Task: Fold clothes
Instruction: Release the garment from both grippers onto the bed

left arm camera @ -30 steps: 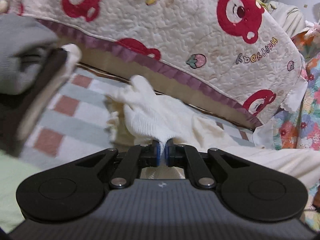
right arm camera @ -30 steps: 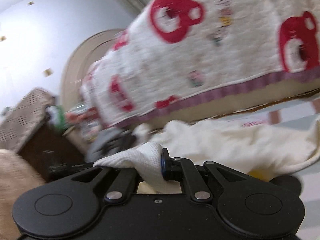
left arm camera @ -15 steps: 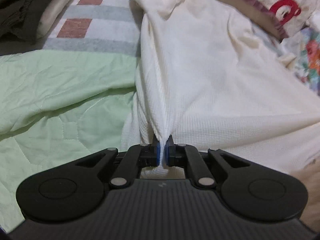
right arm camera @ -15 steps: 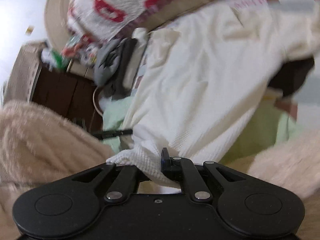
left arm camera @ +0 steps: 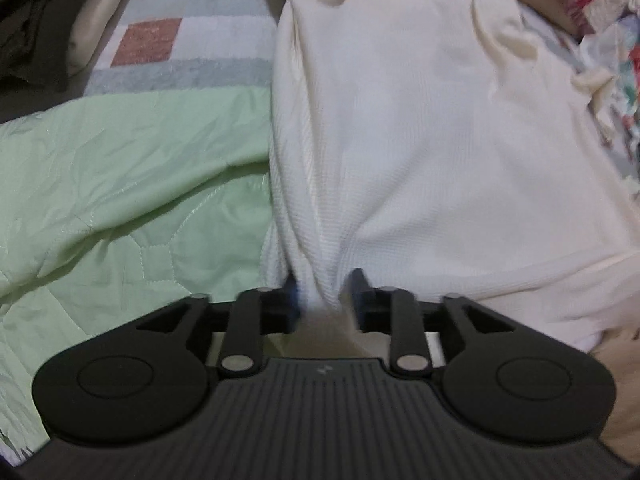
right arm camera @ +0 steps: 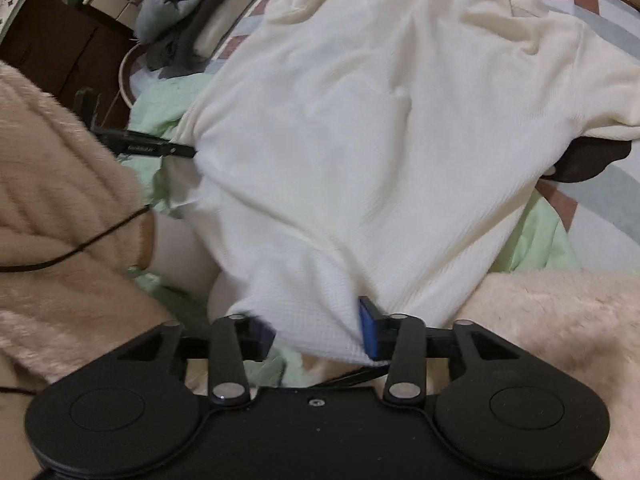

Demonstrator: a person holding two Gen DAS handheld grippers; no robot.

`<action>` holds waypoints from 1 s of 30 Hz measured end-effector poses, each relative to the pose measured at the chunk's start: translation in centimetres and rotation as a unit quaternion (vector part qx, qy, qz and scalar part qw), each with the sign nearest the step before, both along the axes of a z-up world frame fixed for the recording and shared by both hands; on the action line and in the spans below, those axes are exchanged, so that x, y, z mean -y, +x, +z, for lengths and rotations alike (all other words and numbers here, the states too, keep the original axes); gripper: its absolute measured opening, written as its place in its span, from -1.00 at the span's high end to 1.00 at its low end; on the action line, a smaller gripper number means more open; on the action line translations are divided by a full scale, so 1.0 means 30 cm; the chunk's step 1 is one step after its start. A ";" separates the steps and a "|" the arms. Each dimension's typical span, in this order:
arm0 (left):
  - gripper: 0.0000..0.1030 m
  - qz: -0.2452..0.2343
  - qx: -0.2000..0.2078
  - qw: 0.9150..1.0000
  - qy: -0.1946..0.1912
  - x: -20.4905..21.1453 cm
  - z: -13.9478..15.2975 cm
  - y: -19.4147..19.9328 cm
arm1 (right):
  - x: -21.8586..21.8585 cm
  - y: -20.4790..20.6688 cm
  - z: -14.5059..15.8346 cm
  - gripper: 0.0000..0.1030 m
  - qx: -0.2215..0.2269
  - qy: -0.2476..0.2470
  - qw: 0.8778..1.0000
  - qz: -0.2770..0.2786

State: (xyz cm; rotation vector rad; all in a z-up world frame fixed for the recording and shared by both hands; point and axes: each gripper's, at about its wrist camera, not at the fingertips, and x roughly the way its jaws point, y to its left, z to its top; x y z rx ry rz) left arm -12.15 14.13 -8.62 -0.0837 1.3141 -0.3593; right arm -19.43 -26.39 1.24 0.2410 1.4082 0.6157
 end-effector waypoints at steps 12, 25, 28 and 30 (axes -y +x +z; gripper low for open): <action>-0.08 0.031 0.069 0.997 -0.031 -0.183 0.417 0.137 | 0.226 0.034 0.368 -0.22 0.000 0.096 0.994 -0.047; -0.16 -0.103 0.199 0.974 0.013 0.391 0.439 0.659 | 0.156 0.748 0.104 -0.23 0.153 0.112 0.960 -0.205; -0.16 -0.119 0.228 0.966 0.036 0.467 0.371 0.713 | 0.122 0.815 -0.031 -0.18 0.205 0.047 0.951 -0.226; -0.16 -0.143 0.253 0.955 0.050 0.490 0.318 0.727 | 0.135 0.840 -0.115 -0.11 0.236 0.027 0.943 -0.232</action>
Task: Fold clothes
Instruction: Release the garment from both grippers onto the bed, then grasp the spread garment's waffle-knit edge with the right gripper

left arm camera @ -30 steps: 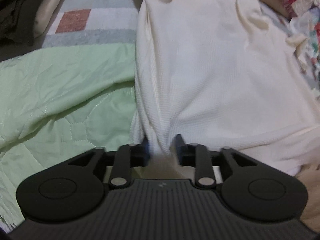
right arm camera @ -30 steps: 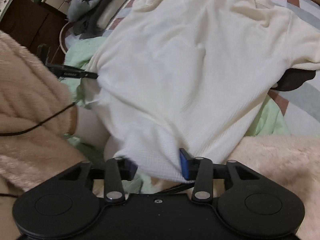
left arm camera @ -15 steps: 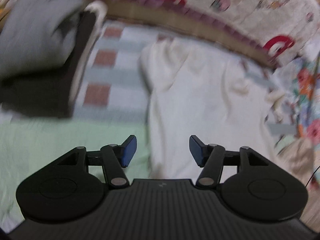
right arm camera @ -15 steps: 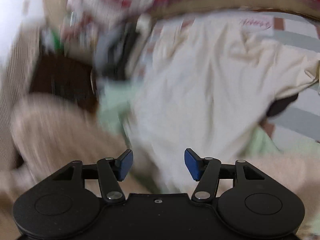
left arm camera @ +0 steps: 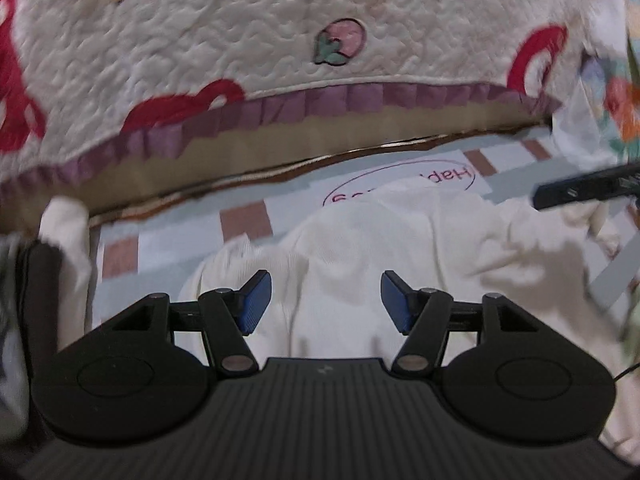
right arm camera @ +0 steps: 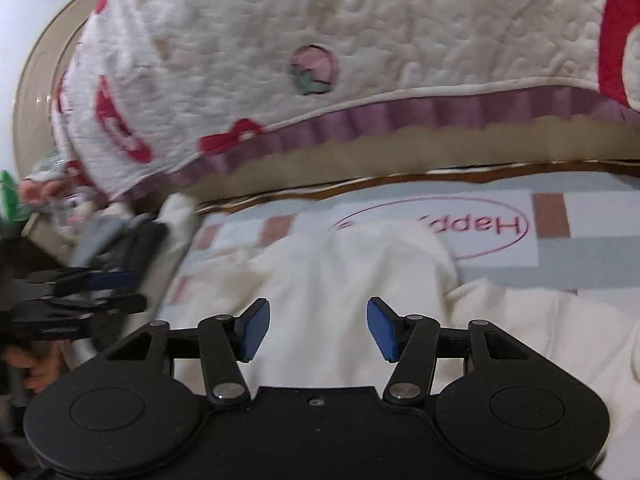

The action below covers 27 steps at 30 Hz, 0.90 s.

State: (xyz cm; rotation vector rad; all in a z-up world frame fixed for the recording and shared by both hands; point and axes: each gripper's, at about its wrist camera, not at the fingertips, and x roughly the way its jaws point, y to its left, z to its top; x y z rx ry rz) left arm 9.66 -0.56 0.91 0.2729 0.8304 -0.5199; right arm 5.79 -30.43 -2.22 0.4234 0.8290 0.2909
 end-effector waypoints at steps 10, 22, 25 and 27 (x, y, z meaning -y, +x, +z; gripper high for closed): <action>-0.14 0.079 -0.016 0.996 -0.024 0.060 -0.331 0.143 | 0.058 0.096 -0.268 -0.20 0.054 -0.114 0.992 0.000; -0.15 0.058 0.025 0.998 -0.029 0.197 -0.323 0.129 | -0.069 0.055 -0.254 0.72 0.107 -0.075 0.986 0.108; -0.16 0.042 0.028 0.997 -0.061 0.224 -0.287 0.121 | -0.144 -0.055 -0.217 0.72 0.108 -0.062 0.975 0.182; -0.16 0.030 0.013 0.997 -0.072 0.247 -0.294 0.116 | -0.204 -0.127 -0.221 0.72 0.097 -0.074 0.964 0.235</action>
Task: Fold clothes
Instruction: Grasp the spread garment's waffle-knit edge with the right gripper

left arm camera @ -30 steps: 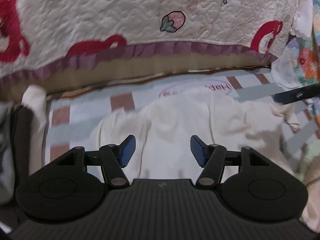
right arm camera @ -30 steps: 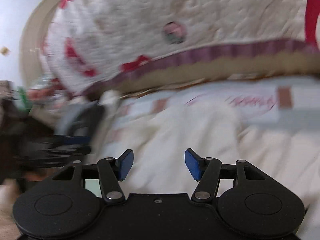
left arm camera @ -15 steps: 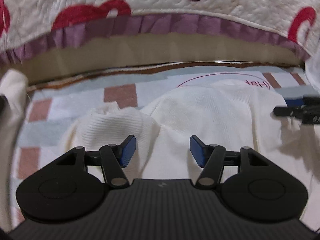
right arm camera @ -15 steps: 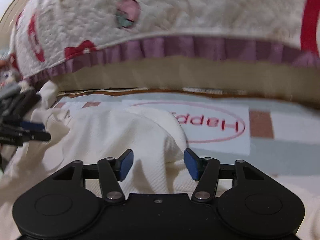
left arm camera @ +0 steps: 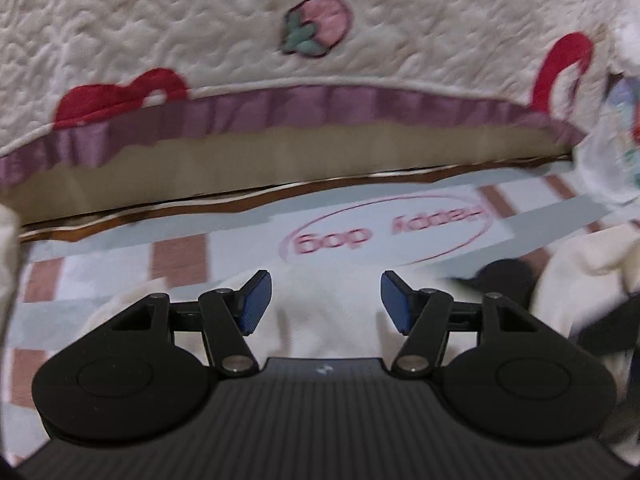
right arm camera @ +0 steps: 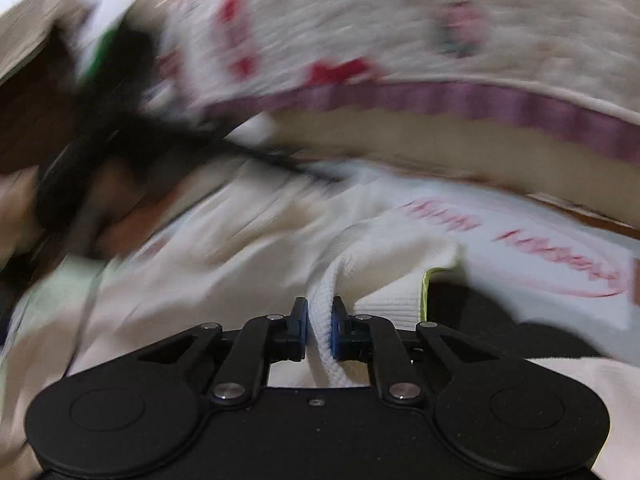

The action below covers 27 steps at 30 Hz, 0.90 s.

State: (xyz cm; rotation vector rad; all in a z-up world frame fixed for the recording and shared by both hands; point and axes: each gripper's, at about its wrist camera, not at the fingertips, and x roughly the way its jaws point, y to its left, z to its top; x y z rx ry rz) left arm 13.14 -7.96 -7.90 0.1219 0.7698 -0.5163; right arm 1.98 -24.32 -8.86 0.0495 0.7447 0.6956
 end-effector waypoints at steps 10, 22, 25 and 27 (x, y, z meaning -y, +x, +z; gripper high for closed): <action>-0.26 -0.058 -0.079 0.995 0.013 0.110 -0.074 -0.043 | -0.103 -0.097 -0.075 0.72 -0.068 -0.043 0.993 0.087; 0.31 -0.024 -0.113 0.990 0.085 0.085 -0.139 -0.169 | -0.050 -0.076 -0.106 0.58 -0.179 -0.013 0.979 0.093; 0.41 -0.005 -0.109 0.991 0.081 0.058 -0.138 -0.219 | 0.088 -0.054 -0.110 0.26 -0.216 0.030 0.976 0.023; 0.46 0.008 -0.110 0.991 0.073 0.033 -0.138 -0.251 | 0.194 -0.044 -0.099 0.20 -0.217 0.062 0.973 -0.040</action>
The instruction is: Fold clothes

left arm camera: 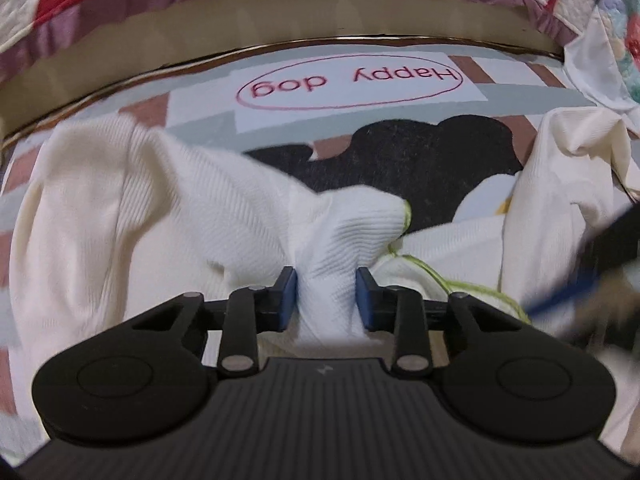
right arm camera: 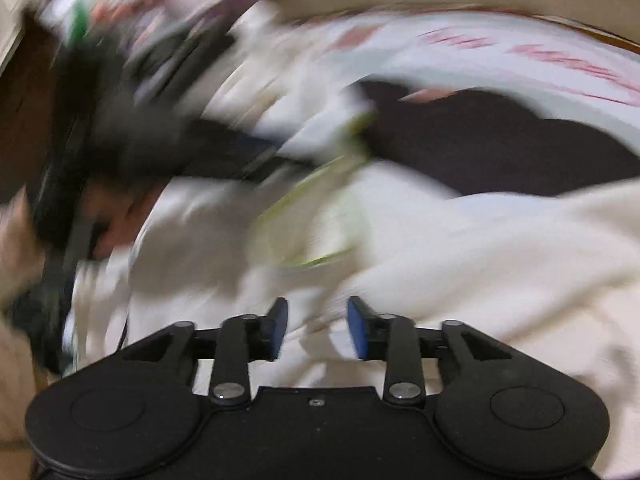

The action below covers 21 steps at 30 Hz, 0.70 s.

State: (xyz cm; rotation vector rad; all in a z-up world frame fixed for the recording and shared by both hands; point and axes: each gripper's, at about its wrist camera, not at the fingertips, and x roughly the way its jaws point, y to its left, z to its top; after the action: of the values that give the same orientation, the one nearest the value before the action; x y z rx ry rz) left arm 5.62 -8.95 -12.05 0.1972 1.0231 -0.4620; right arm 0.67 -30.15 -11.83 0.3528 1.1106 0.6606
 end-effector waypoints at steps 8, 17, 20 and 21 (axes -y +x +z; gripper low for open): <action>0.81 0.048 0.008 0.998 -0.033 -0.082 0.001 -0.072 | 0.323 -0.055 -0.047 -0.20 -0.079 0.061 0.962 -0.255; 0.91 0.138 0.060 0.988 -0.024 -0.154 0.129 -0.119 | 0.214 0.040 -0.061 -0.22 -0.055 0.058 0.962 -0.263; 0.90 0.128 0.029 0.991 -0.016 -0.143 0.084 -0.128 | 0.184 0.061 -0.085 -0.22 -0.050 0.040 0.962 -0.267; 0.90 0.112 0.027 0.993 -0.005 -0.128 0.075 -0.142 | 0.178 0.062 -0.086 -0.21 -0.046 0.034 0.963 -0.265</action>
State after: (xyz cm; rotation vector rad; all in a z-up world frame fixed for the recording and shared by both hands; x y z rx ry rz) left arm 1.35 -5.11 -9.78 0.0834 0.9761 -0.2557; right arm 2.54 -35.48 -14.41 0.7161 1.0222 0.2084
